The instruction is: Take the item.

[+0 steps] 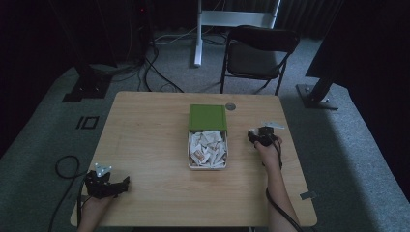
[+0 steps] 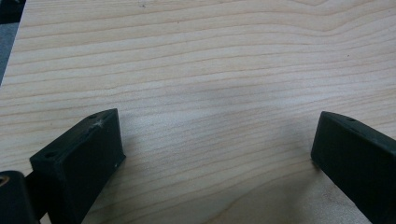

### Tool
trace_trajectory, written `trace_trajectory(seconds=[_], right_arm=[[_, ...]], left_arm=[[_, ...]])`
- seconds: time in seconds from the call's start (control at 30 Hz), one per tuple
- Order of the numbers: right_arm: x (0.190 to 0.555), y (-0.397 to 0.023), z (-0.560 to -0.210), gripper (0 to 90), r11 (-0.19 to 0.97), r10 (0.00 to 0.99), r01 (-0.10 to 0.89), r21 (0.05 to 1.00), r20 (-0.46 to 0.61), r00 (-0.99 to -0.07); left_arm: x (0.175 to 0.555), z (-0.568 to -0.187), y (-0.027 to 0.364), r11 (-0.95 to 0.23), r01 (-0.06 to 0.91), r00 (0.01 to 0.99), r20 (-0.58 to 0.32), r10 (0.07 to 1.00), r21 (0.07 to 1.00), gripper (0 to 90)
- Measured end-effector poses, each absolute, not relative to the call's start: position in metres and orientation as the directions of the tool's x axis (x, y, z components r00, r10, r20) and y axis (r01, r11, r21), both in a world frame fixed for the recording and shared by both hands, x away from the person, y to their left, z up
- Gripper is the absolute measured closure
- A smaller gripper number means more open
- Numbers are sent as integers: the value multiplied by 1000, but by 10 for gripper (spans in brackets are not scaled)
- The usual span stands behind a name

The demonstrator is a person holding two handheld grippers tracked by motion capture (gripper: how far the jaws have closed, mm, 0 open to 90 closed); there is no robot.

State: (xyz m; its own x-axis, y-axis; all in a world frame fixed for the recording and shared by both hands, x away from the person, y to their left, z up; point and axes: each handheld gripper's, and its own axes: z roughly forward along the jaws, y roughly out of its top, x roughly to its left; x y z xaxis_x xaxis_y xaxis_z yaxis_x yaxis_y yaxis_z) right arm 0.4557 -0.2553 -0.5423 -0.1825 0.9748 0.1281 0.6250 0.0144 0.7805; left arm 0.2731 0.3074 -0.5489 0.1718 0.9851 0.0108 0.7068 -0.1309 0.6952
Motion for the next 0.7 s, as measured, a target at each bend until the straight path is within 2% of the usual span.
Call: trace_trajectory(seconds=[0.33, 0.53, 0.7], right_arm=[[447, -255, -536, 253, 46, 969, 616, 787, 115, -220], [438, -258, -535, 211, 65, 966, 621, 781, 106, -234], [422, -260, -536, 128, 73, 966, 620, 781, 99, -239]], left_arm=[[273, -549, 307, -131, 707, 172, 11, 985, 695, 29], [273, -549, 307, -131, 707, 172, 11, 985, 695, 30], [273, -549, 307, -131, 707, 172, 11, 985, 695, 29]])
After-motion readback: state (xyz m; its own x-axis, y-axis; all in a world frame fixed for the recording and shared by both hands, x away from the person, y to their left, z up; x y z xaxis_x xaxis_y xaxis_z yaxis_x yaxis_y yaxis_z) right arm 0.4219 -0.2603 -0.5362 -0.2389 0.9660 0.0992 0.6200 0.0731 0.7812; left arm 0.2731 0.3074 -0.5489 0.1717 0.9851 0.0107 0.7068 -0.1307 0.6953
